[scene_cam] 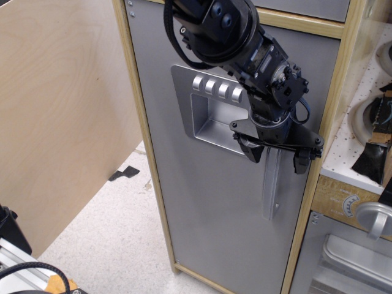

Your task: Open fridge

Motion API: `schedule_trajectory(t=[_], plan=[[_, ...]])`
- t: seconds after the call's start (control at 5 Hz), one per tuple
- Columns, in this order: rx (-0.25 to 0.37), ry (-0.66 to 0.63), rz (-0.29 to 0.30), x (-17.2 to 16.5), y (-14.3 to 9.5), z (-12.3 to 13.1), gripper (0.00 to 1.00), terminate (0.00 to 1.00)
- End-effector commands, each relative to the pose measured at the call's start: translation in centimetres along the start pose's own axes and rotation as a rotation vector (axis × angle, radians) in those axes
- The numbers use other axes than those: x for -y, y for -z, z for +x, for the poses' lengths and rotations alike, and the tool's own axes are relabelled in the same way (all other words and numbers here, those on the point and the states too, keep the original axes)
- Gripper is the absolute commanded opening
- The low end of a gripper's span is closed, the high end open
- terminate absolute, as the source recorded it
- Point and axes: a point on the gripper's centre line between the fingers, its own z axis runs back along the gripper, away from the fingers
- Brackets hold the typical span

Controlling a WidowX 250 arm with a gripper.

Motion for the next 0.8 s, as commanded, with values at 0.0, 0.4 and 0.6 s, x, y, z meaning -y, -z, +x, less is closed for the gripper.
schedule_trajectory(t=[0.0, 0.4, 0.6], plan=[[0.075, 0.026, 0.034, -0.7, -0.8, 1.8, 0.0, 0.0], [0.056, 0.016, 0.035, -1.0, -0.7, 1.2, 0.0, 0.0], [0.0, 0.001, 0.043, -1.1, -1.8, 0.0, 0.0, 0.0]])
